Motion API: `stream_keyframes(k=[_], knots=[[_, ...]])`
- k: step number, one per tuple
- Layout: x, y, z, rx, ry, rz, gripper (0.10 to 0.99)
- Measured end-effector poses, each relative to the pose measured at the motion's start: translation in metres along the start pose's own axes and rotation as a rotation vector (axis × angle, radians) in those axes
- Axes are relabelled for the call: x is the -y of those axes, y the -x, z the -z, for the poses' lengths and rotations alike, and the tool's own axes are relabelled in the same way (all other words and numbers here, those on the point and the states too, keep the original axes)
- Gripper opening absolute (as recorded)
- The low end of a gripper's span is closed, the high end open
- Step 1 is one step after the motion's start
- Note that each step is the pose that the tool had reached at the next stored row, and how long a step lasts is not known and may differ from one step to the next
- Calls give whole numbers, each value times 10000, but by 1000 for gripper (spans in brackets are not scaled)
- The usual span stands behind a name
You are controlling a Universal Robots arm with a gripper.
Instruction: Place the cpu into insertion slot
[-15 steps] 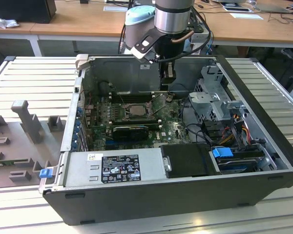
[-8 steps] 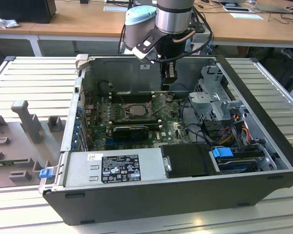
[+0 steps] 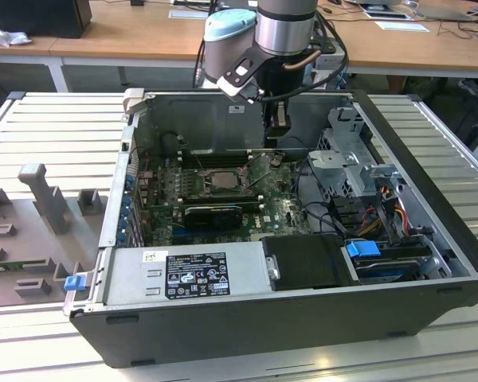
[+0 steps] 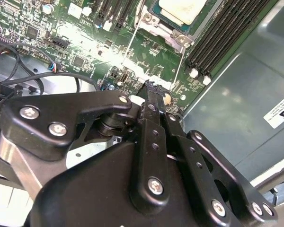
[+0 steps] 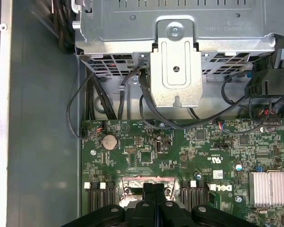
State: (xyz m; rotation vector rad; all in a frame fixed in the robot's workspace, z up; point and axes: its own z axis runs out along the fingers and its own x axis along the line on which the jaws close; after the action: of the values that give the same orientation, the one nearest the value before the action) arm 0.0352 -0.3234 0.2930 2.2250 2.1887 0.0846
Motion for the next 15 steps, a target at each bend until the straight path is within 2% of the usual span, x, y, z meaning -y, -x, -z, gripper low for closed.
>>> stream_keyframes(k=[15], knots=[[-49,-1,-3,0,0,0,106]])
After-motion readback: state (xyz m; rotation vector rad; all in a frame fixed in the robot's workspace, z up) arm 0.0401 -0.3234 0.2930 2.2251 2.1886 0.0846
